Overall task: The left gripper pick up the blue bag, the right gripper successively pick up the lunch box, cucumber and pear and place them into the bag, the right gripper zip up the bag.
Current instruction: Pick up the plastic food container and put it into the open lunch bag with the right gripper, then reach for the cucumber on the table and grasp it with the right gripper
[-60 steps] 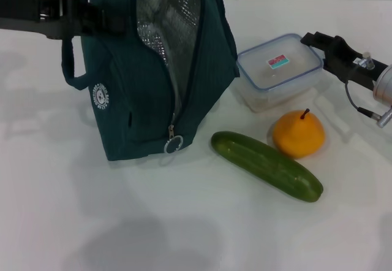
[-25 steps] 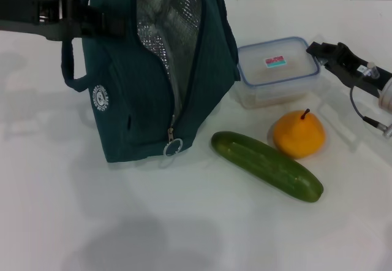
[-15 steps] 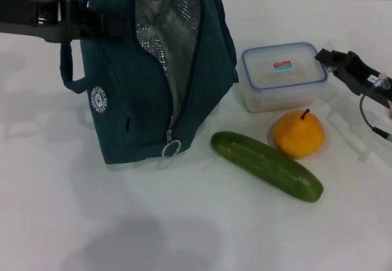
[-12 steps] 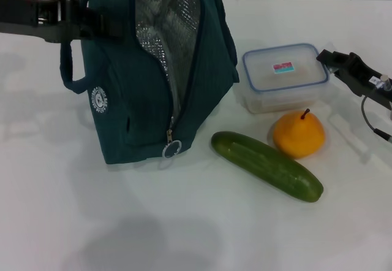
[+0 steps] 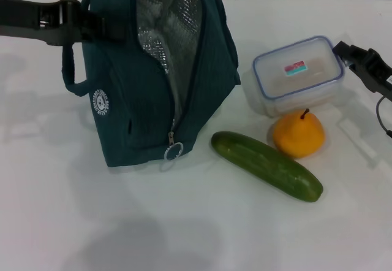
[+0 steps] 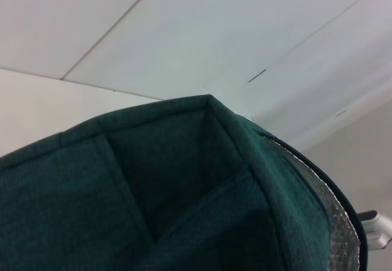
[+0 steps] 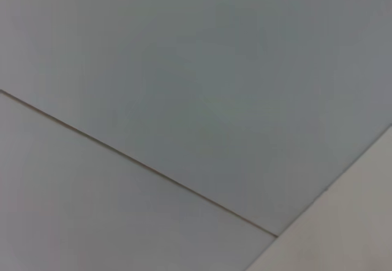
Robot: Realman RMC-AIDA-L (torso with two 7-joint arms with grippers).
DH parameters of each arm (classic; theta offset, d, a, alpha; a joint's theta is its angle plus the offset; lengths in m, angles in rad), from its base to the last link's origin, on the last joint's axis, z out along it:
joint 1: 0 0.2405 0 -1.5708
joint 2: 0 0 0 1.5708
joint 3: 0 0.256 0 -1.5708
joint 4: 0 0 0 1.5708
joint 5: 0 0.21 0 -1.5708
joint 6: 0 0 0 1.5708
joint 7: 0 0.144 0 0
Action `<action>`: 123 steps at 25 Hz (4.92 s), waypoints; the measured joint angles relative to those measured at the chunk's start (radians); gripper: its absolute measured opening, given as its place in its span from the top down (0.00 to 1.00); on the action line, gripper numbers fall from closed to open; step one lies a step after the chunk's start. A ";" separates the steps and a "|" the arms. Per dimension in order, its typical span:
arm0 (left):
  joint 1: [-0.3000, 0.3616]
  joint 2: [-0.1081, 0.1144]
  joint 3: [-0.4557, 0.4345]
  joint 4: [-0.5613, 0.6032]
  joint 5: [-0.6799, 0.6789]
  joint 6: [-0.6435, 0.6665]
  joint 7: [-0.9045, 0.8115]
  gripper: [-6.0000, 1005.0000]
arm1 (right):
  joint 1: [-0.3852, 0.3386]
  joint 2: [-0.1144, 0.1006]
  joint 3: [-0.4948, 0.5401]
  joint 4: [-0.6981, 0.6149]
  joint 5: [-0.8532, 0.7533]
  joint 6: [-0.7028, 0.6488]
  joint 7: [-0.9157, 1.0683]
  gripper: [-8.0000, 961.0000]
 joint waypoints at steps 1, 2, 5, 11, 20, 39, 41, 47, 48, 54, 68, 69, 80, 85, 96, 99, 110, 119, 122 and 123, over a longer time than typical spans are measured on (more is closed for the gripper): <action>0.000 0.000 0.000 0.000 -0.001 0.000 0.000 0.95 | -0.005 0.000 0.000 -0.002 0.002 -0.009 -0.001 0.87; 0.000 0.000 0.000 0.000 -0.003 0.000 -0.001 0.95 | -0.010 0.000 0.000 -0.006 0.005 -0.018 -0.001 0.88; 0.000 -0.001 0.000 0.000 -0.007 0.000 -0.001 0.95 | -0.030 0.000 0.000 -0.020 0.017 -0.053 -0.001 0.88; 0.001 -0.003 0.000 0.000 -0.008 0.000 -0.004 0.95 | -0.049 0.000 0.001 -0.022 0.038 -0.107 0.005 0.89; 0.003 -0.004 0.000 0.000 -0.009 0.001 -0.004 0.95 | -0.061 0.000 0.001 -0.012 0.068 -0.139 0.011 0.89; -0.001 -0.005 0.000 -0.002 -0.009 0.002 -0.002 0.95 | -0.069 -0.005 0.001 -0.039 0.211 -0.216 0.048 0.89; -0.002 -0.005 0.000 -0.002 -0.009 0.002 -0.002 0.95 | -0.069 -0.006 0.001 -0.057 0.222 -0.221 0.064 0.89; 0.000 -0.005 0.009 -0.001 -0.039 0.003 -0.003 0.95 | -0.046 -0.005 0.001 -0.121 0.254 -0.268 0.137 0.87; 0.001 -0.005 0.011 -0.001 -0.043 0.004 -0.002 0.95 | -0.035 -0.004 0.001 -0.131 0.257 -0.277 0.151 0.87; 0.002 -0.007 0.040 -0.010 -0.047 0.004 -0.004 0.95 | 0.043 0.000 -0.004 -0.145 0.278 -0.357 0.210 0.86; -0.007 -0.041 0.078 -0.048 0.008 -0.041 0.021 0.95 | 0.174 0.000 -0.084 -0.148 0.296 -0.402 0.257 0.83; -0.007 -0.043 0.079 -0.051 0.012 -0.046 0.023 0.95 | 0.189 0.000 -0.099 -0.146 0.297 -0.399 0.257 0.83; -0.019 -0.053 0.102 -0.072 0.011 -0.061 0.031 0.95 | 0.212 0.000 -0.486 -0.206 0.486 -0.262 0.251 0.81; -0.019 -0.052 0.095 -0.070 0.008 -0.063 0.031 0.96 | 0.154 0.000 -0.542 -0.215 0.505 -0.239 0.237 0.80; -0.017 -0.050 0.093 -0.072 0.003 -0.071 0.031 0.96 | 0.123 0.000 -0.679 -0.236 0.497 -0.147 0.205 0.78; -0.015 -0.050 0.093 -0.072 0.002 -0.071 0.031 0.96 | 0.128 0.000 -0.735 -0.275 0.496 -0.084 0.202 0.77; -0.010 -0.048 0.093 -0.072 0.002 -0.071 0.035 0.96 | 0.104 0.000 -0.778 -0.336 0.507 -0.047 0.120 0.75; -0.003 -0.040 0.071 -0.066 0.002 -0.069 0.038 0.96 | 0.031 -0.037 -0.598 -0.283 0.500 -0.224 0.059 0.55; 0.007 -0.035 0.068 -0.065 -0.001 -0.068 0.038 0.96 | -0.016 -0.084 -0.531 -0.292 0.467 -0.274 0.017 0.45; 0.011 -0.034 0.068 -0.065 -0.003 -0.067 0.038 0.96 | -0.028 -0.103 -0.515 -0.299 0.443 -0.282 0.009 0.42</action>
